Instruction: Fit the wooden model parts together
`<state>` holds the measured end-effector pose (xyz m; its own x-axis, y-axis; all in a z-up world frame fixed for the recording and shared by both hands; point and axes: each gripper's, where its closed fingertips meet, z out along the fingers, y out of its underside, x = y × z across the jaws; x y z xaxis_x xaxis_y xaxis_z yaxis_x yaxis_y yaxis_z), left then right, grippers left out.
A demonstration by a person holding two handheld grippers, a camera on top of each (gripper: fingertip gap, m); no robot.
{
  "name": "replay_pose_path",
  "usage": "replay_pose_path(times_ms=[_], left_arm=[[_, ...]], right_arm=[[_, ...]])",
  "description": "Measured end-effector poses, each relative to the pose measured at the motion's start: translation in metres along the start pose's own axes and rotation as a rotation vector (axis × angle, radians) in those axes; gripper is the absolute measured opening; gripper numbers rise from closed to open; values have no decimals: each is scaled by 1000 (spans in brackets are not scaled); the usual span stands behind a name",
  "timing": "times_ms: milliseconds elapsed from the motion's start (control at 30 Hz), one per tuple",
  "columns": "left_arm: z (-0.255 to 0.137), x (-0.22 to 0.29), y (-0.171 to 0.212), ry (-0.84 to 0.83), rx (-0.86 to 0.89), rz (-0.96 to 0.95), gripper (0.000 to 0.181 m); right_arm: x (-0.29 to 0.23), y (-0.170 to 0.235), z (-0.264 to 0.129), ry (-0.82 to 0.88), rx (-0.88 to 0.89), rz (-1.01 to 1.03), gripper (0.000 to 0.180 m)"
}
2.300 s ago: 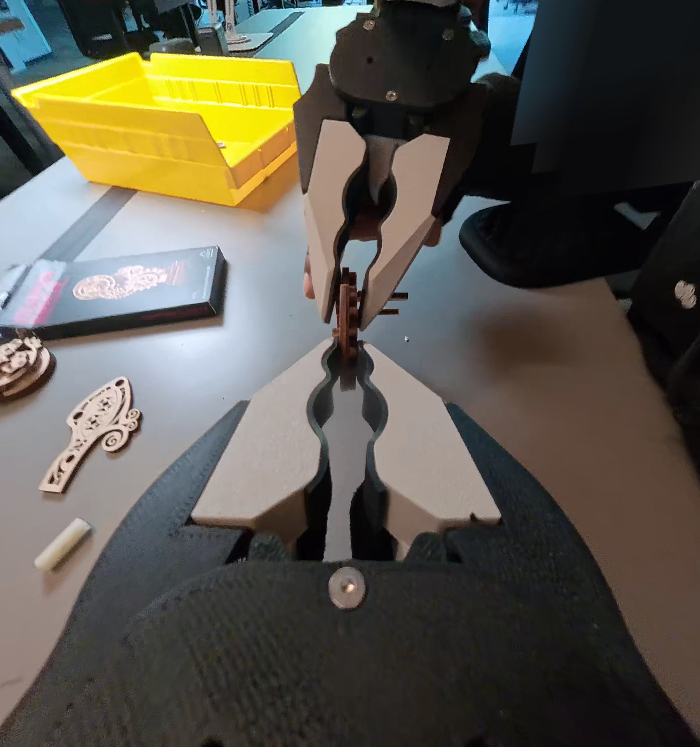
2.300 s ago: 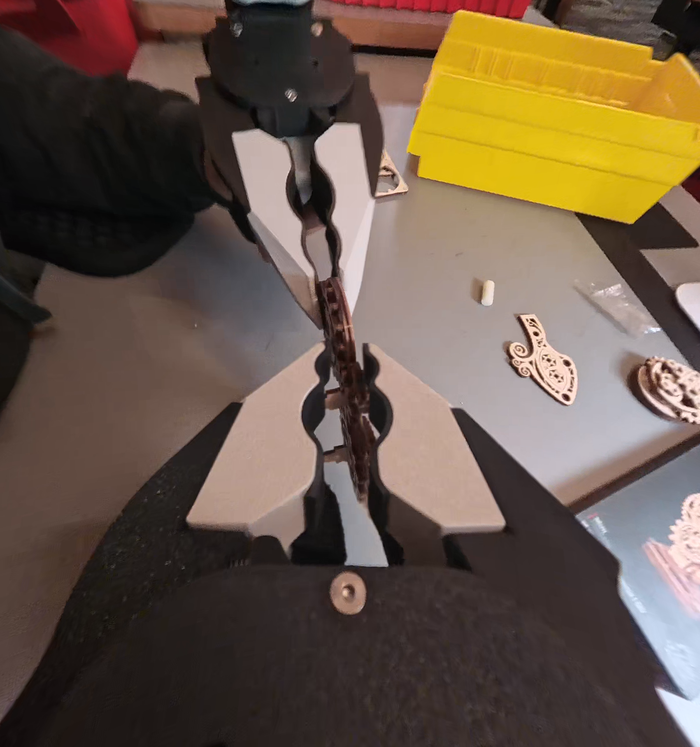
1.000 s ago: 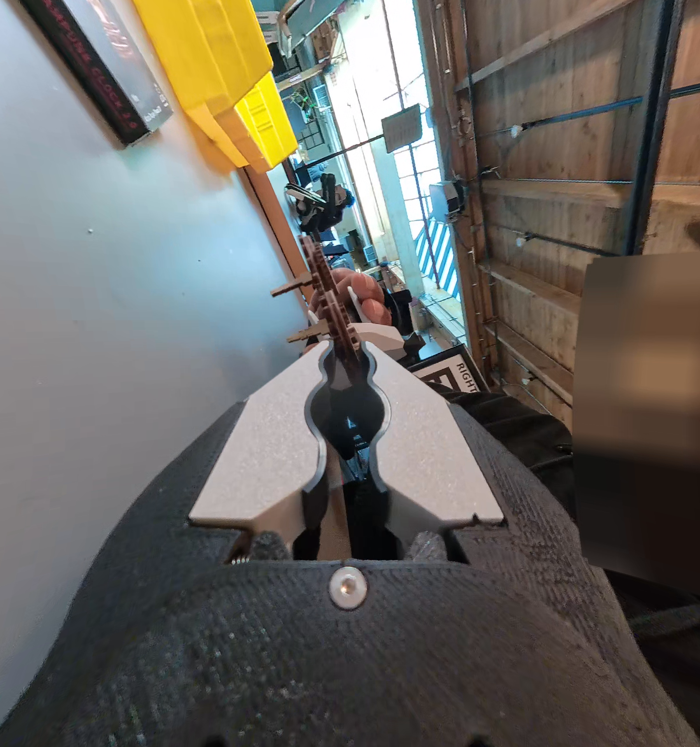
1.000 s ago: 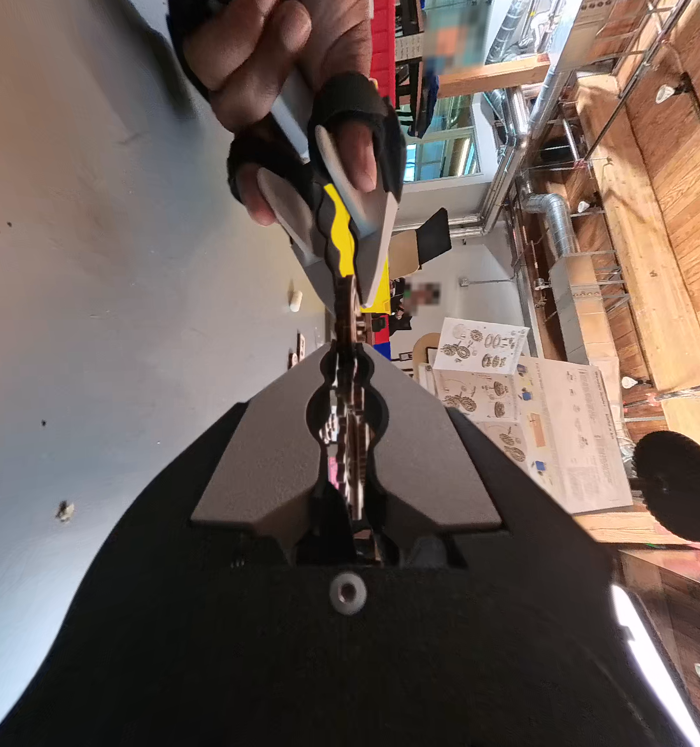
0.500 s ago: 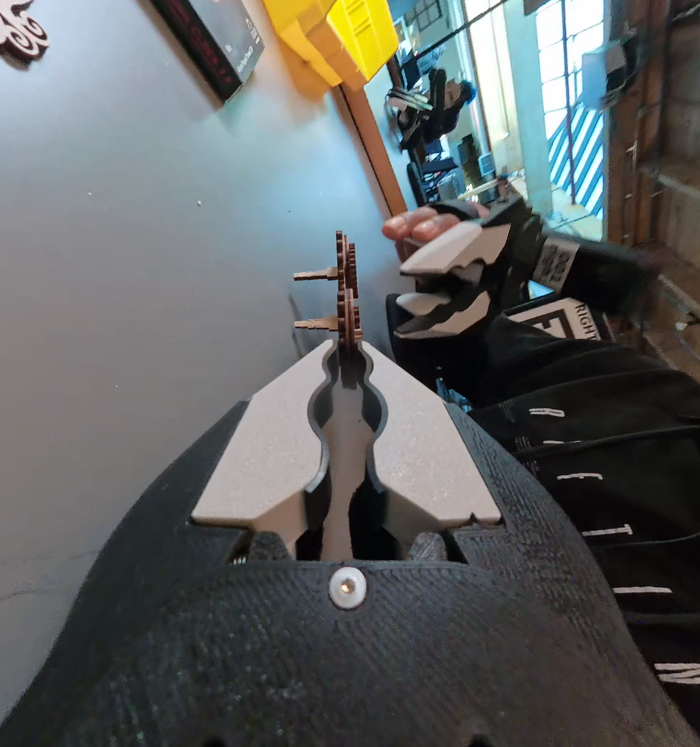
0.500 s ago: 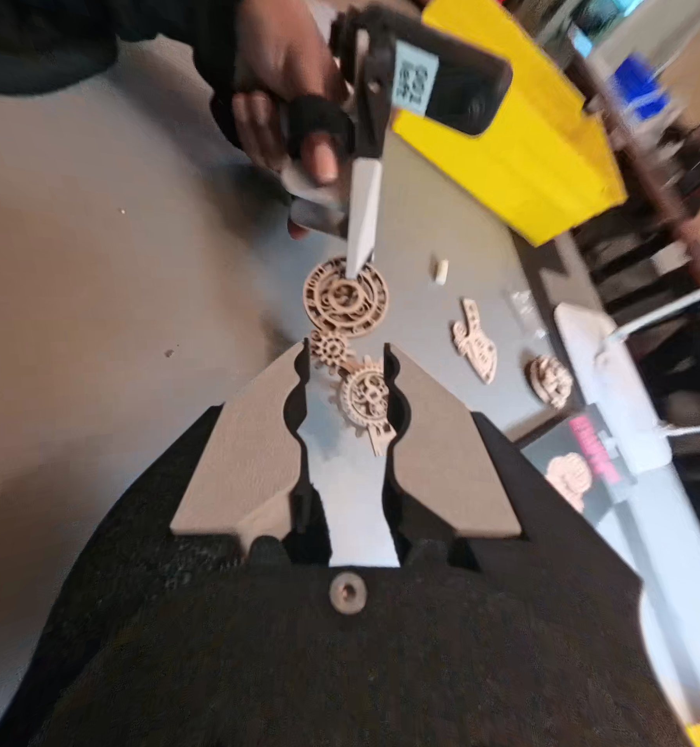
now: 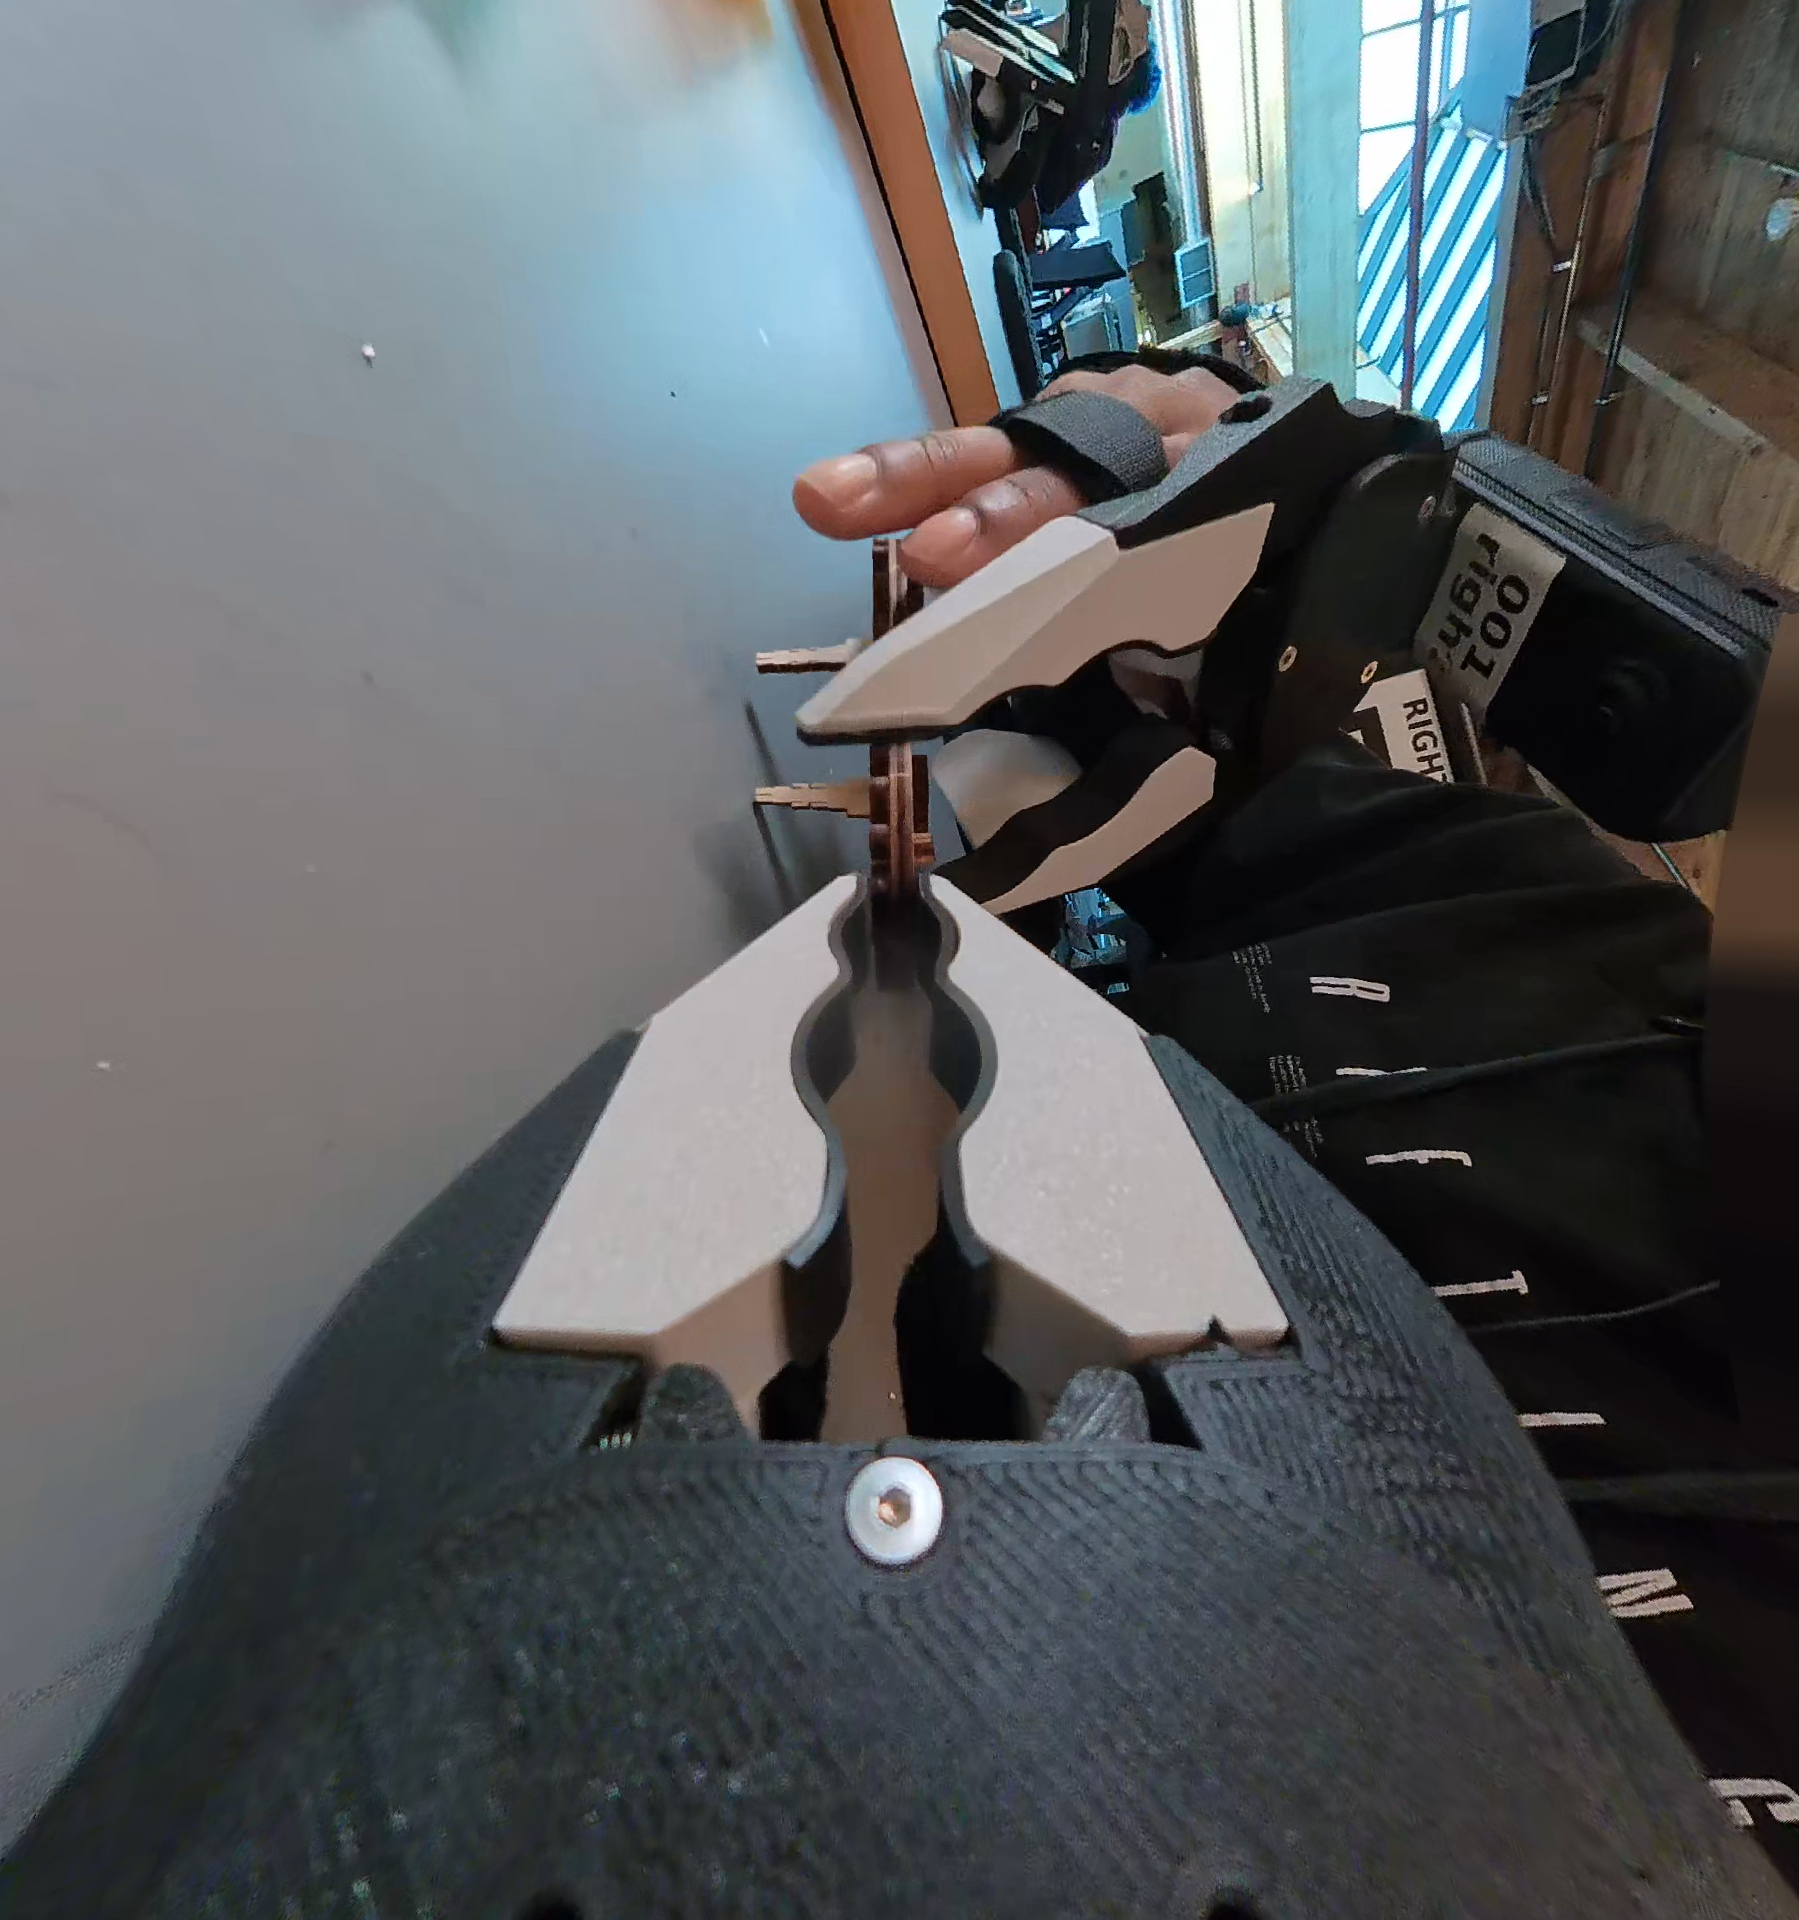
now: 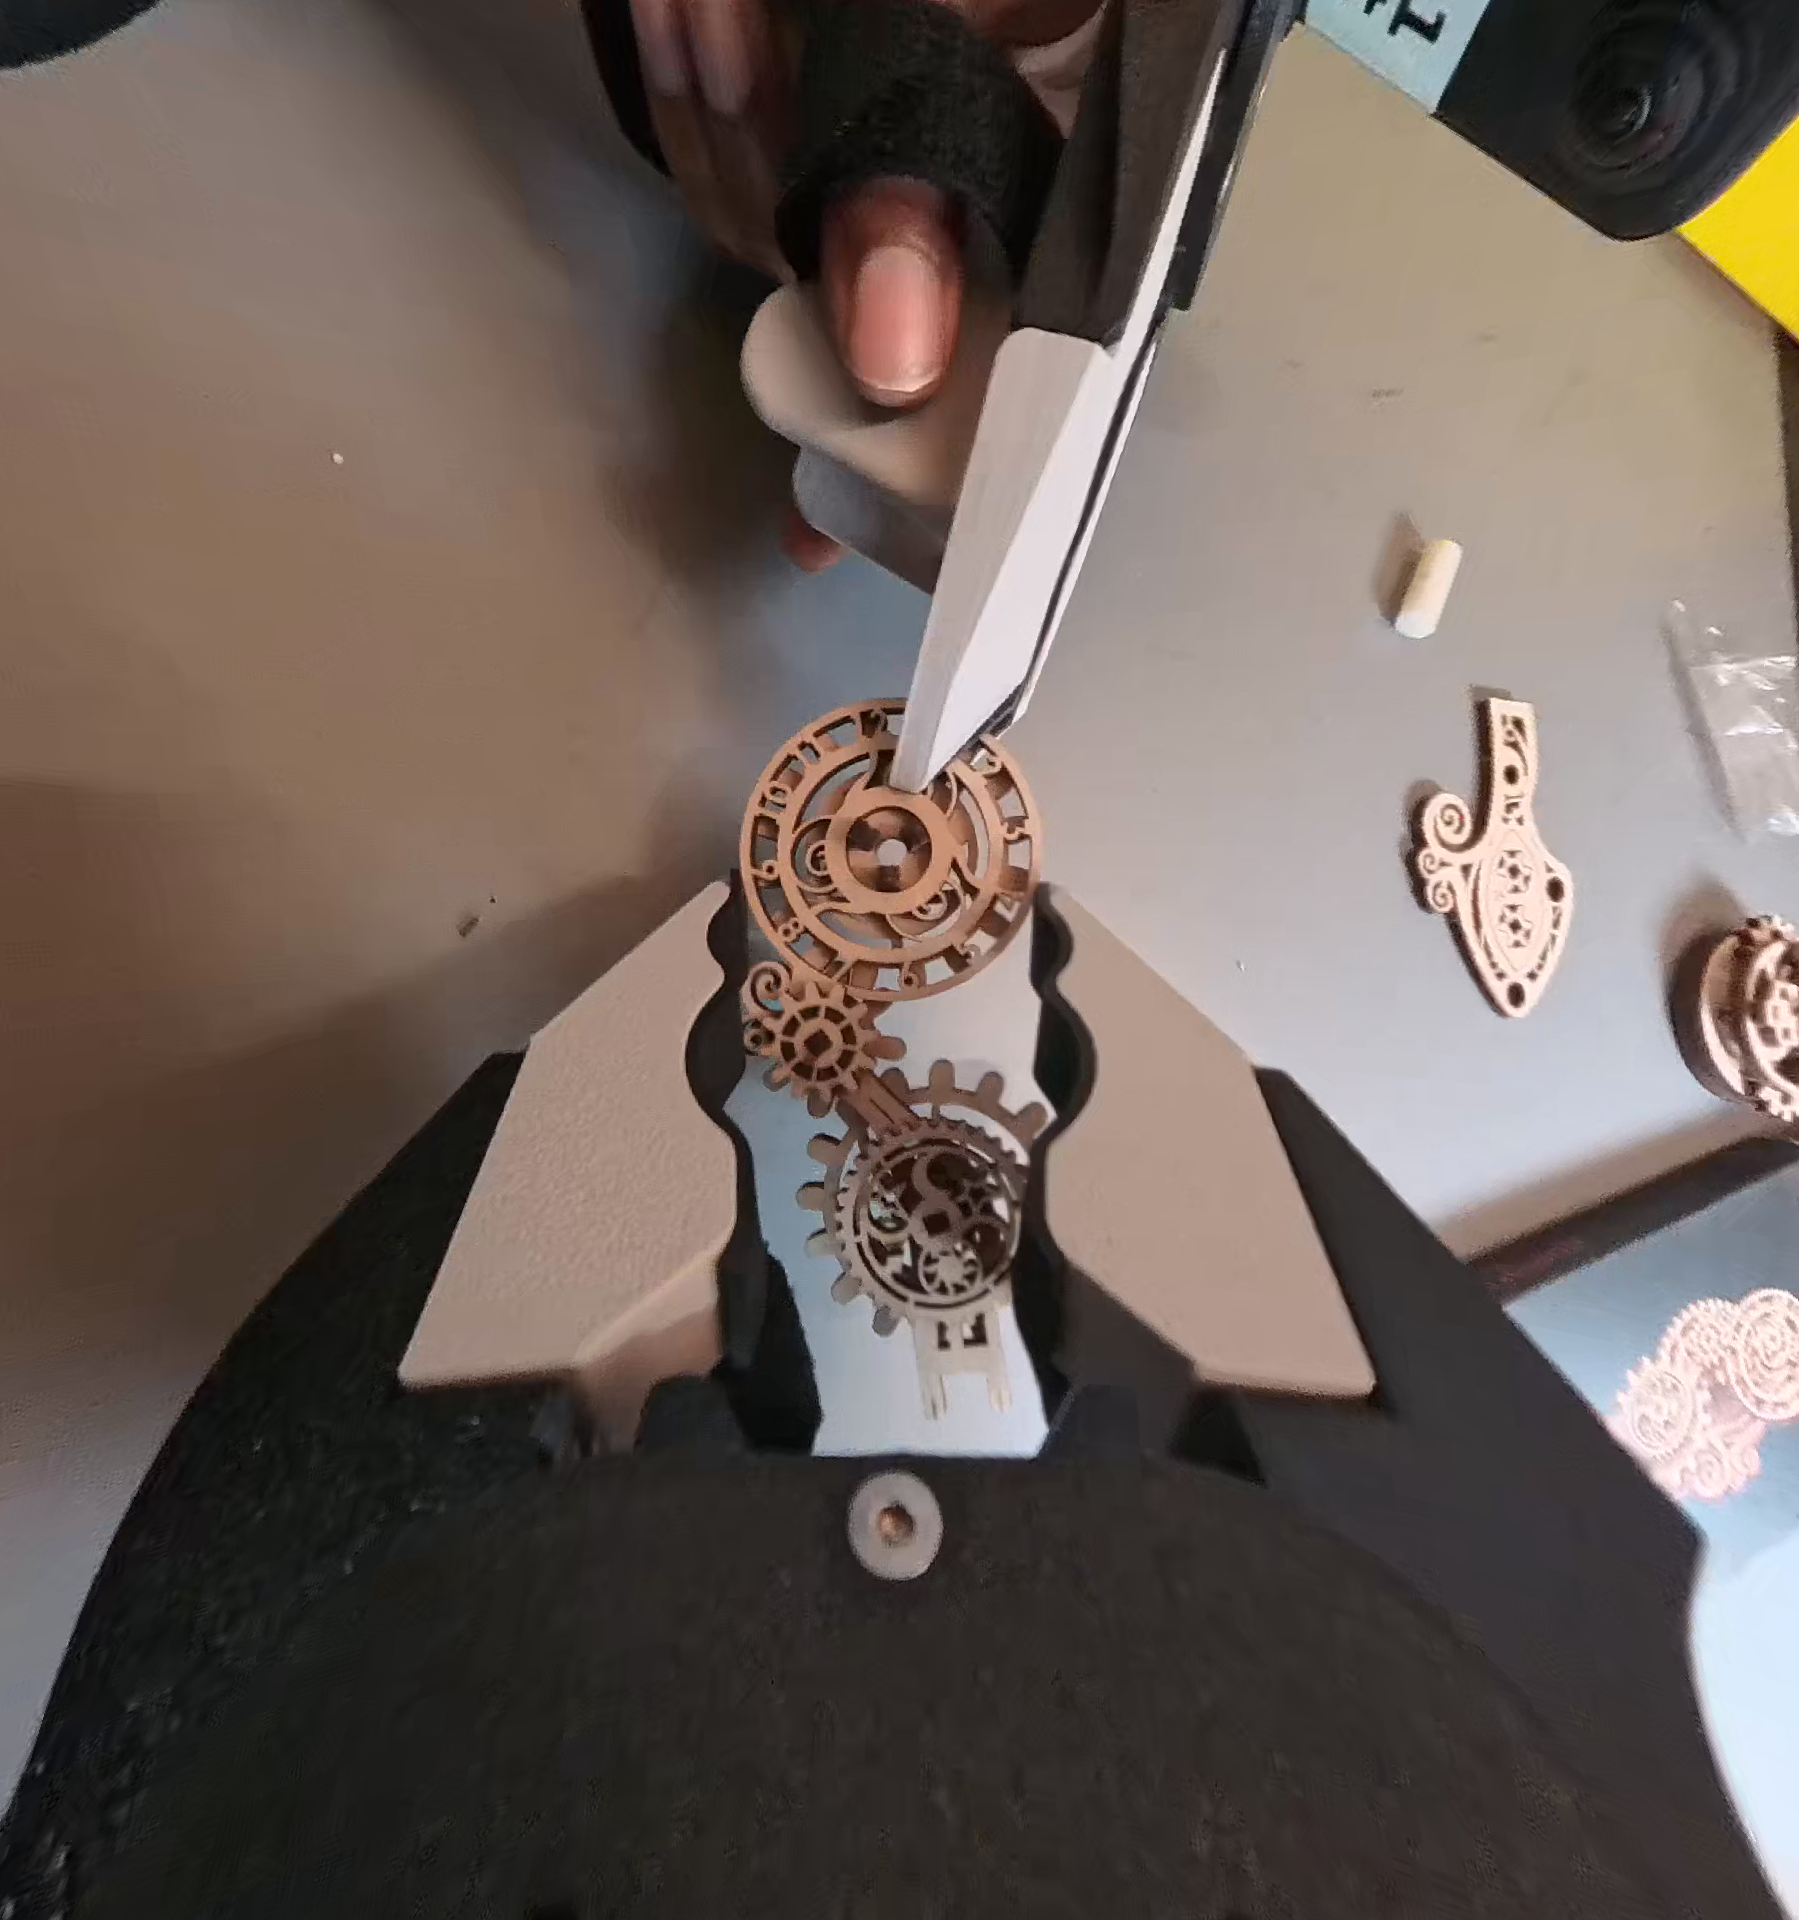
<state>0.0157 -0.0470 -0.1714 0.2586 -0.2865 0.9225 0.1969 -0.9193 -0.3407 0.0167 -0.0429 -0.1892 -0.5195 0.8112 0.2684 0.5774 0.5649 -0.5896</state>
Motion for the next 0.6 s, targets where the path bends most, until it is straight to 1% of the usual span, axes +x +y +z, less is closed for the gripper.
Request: replay_pose_path(times_ms=[167,233,300,500,600], left_arm=[[-1,0,1,23,-1,-16,6],[-1,0,0,20,0,-11,6],[-2,2,-1,35,7,-15,5],[-2,0,2,31,3,-18,6],[-3,0,2,28,5,-16,5]], right_arm=[[-1,0,2,-51,-8,10,53],[0,6,5,-43,-61,-19,59],[-1,4,5,-50,-66,-25,59],[-5,3,6,-112,-53,20,57],[-3,6,2,-116,-67,38,60]])
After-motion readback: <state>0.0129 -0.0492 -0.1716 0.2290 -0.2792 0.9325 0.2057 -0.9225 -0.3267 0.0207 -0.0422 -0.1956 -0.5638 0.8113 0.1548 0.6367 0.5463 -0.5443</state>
